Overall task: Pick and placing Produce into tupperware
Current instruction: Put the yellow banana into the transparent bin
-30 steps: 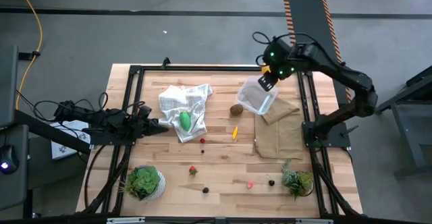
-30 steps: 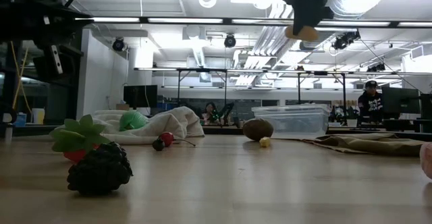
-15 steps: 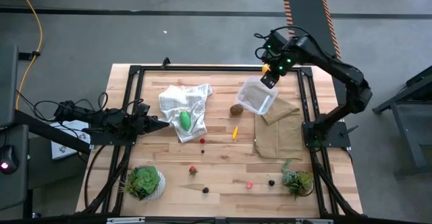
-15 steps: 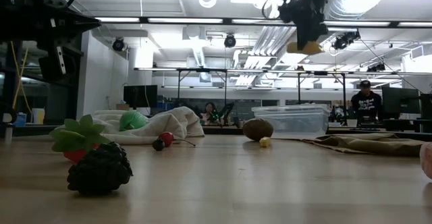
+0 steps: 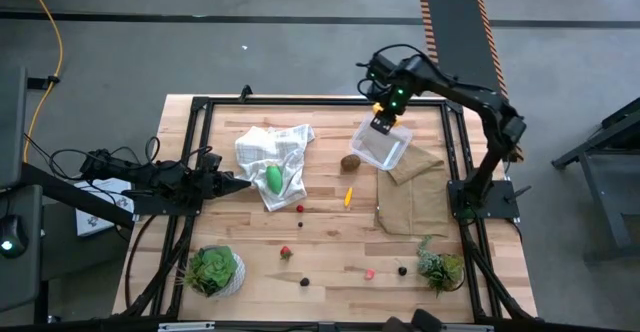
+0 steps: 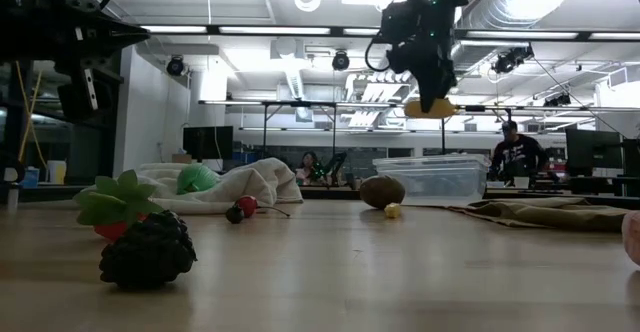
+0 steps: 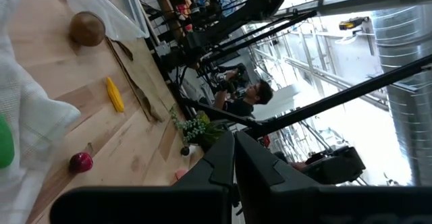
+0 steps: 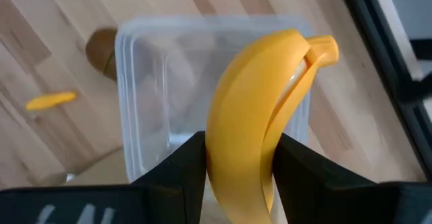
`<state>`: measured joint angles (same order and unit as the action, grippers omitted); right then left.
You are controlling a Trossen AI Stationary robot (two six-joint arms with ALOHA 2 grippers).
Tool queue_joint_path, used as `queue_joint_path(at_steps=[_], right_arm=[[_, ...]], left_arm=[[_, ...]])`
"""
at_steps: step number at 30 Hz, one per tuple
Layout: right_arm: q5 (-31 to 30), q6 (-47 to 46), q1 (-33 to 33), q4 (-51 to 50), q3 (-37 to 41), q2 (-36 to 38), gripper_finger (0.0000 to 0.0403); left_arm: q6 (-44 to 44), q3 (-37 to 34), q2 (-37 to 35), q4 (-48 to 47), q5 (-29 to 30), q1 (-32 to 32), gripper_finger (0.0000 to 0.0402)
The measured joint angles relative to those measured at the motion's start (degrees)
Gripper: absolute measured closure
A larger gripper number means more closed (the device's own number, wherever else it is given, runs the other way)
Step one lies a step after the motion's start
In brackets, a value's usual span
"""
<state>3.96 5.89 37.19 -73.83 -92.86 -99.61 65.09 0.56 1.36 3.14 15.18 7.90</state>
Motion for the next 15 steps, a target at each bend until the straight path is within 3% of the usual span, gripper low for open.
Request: queue_joint_path(at_steps=[8,15], right_arm=[[0.83,-1.29,-0.16,1.56,0.69,-0.38,0.0272],[1.1,-2.92,-1.42,6.86,10.3,-0.22,0.0272]], left_arm=[[-1.03,0.01,0.0,0.0,0.02,-0.02,0.0399],[-1.73,0.0,-0.01,-0.02,0.02,0.0,0.0399]])
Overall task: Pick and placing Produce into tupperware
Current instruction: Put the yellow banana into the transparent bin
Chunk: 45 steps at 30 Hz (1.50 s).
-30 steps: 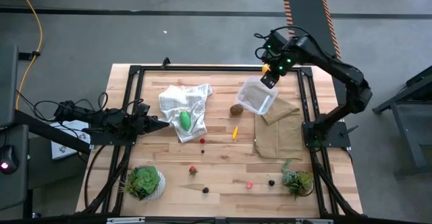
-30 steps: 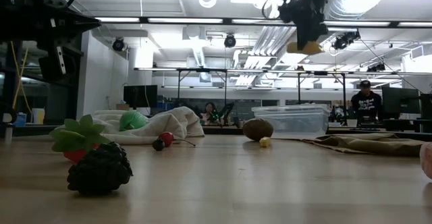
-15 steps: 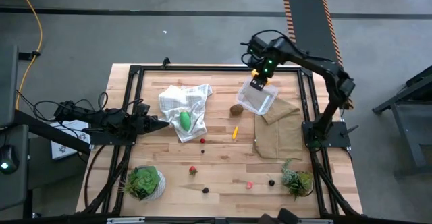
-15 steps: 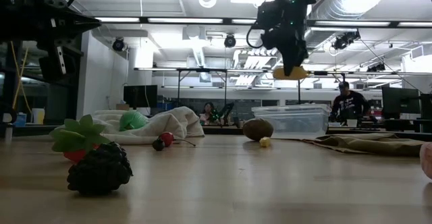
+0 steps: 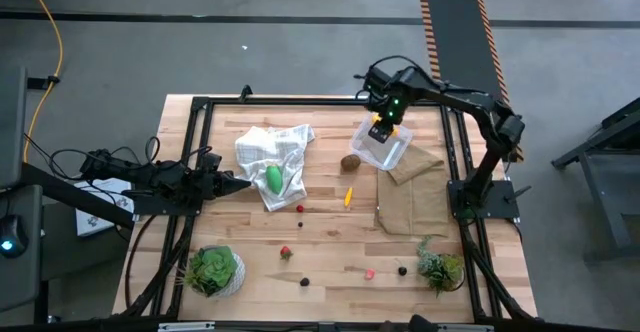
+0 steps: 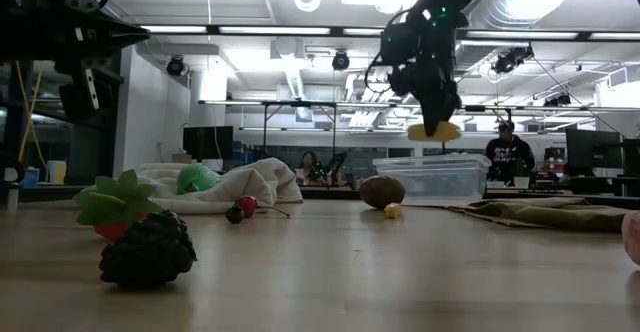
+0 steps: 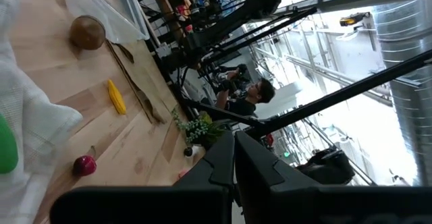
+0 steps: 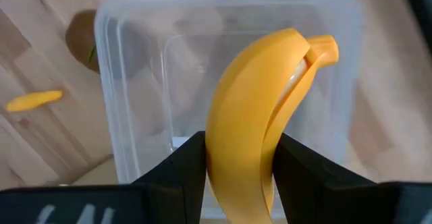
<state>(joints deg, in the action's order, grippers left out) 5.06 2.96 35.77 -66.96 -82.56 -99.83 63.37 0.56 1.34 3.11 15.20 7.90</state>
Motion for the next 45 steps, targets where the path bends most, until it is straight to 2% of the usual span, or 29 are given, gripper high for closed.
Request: queue_joint_path(at_steps=[8,19,27,41,45], right_arm=[[0.15,-2.81,-2.03,8.68,7.62,0.13,0.0272],[-0.61,-5.67,-0.81,16.22,14.99,0.18,0.0272],[-3.88,-7.06,-0.41,17.77,15.3,0.18,0.0272],[-4.2,-7.64,-0.39,17.95,15.3,0.18,0.027],[-4.24,-7.73,-0.39,17.95,15.3,0.18,0.0244]], left_arm=[[-0.1,0.0,0.0,-0.01,0.04,0.0,0.0399],[-0.08,0.02,0.01,-0.02,0.16,-0.02,0.0399],[-0.08,0.01,0.01,-0.02,0.42,-0.02,0.0399],[-0.3,0.0,0.01,-0.01,0.44,-0.01,0.0399],[-0.54,0.0,0.02,-0.02,0.44,-0.02,0.0399]])
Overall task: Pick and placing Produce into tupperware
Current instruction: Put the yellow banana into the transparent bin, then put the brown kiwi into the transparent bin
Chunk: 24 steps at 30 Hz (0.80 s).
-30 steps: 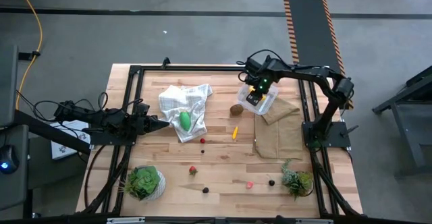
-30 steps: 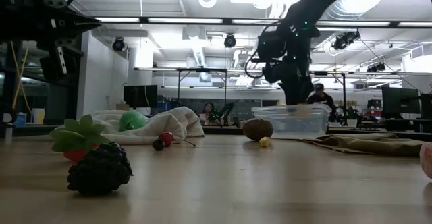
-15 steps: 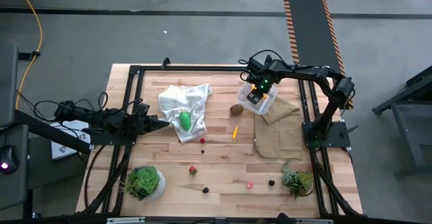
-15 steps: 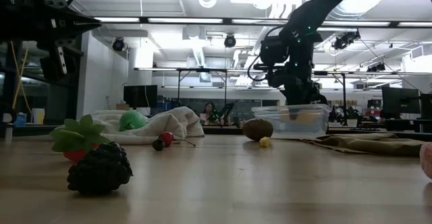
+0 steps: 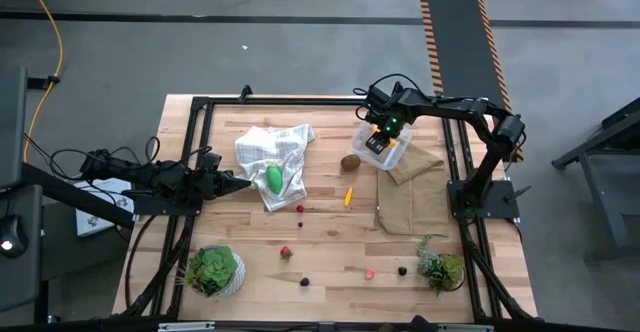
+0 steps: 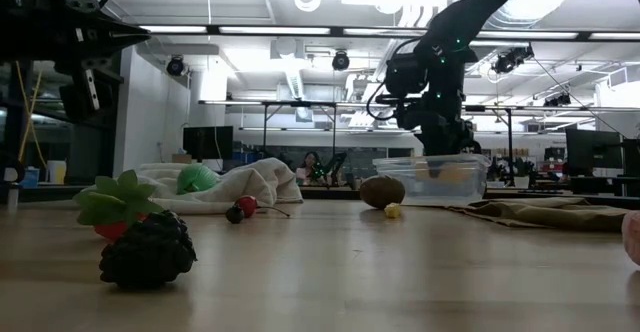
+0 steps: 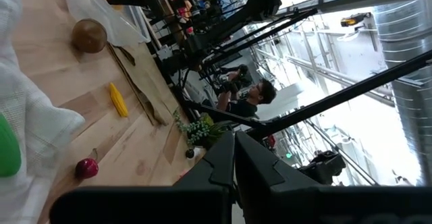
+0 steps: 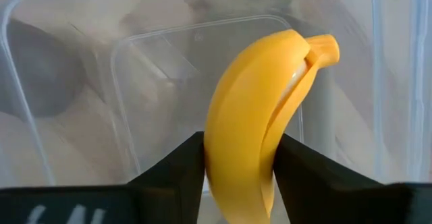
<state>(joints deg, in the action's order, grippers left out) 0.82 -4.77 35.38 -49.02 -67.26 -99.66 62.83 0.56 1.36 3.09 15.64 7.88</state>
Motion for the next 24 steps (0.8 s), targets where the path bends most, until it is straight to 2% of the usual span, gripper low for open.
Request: queue_joint_path(at_steps=[6,17,24], right_arm=[[-0.86,-0.18,0.0,-0.02,0.0,0.0,0.021],[-0.81,-0.18,-0.07,-0.33,-0.4,0.0,0.0208],[-0.46,0.06,-0.15,-2.92,-6.61,0.0,0.0208]], left_arm=[[0.0,0.01,-0.01,0.0,0.0,0.01,0.0399],[0.0,0.02,-0.01,0.01,0.0,0.01,0.0399],[0.02,0.02,-0.02,0.04,-0.02,0.0,0.0399]])
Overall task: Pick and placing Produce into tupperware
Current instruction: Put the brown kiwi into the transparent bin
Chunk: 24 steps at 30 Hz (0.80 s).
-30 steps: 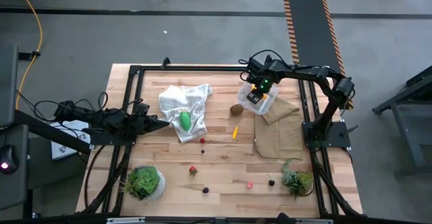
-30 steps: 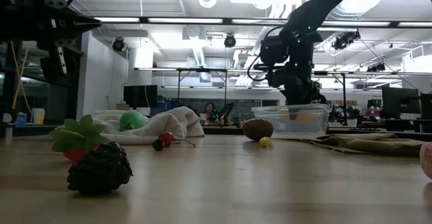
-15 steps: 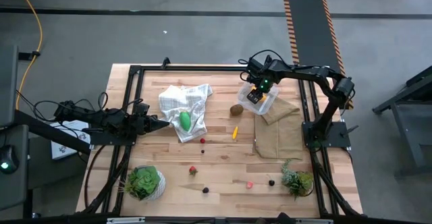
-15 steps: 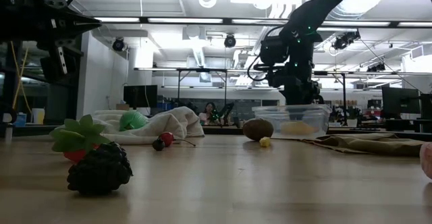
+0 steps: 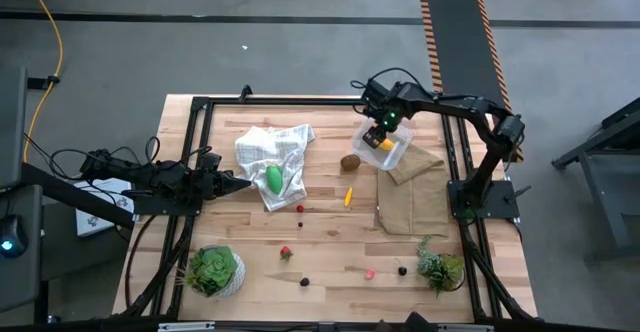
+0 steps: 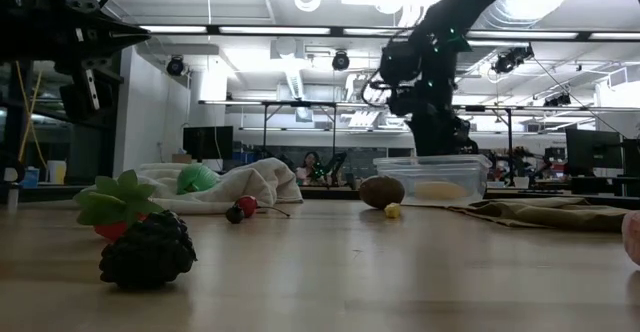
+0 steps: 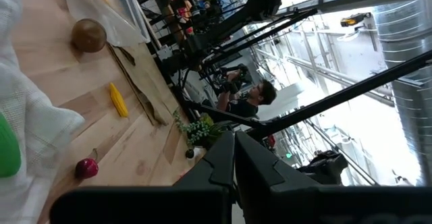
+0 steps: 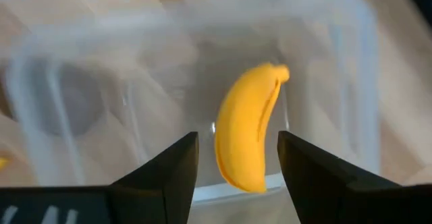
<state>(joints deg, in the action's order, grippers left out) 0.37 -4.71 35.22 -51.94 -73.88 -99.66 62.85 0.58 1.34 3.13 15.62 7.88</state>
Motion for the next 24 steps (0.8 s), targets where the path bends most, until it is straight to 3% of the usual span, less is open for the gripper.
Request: queue_joint_path(at_steps=[7,14,24], right_arm=[[1.64,0.73,-2.16,-2.22,-9.75,0.0,0.0208],[13.17,3.04,-7.79,-1.89,-19.03,0.0,0.0208],[13.61,6.62,-18.41,-1.5,-23.56,0.0,0.0208]], left_arm=[[-0.02,0.0,0.02,0.01,0.04,0.0,0.0399],[-2.32,0.0,0.01,0.03,0.15,0.0,0.0399],[-4.11,-0.01,0.02,0.03,0.2,0.0,0.0399]])
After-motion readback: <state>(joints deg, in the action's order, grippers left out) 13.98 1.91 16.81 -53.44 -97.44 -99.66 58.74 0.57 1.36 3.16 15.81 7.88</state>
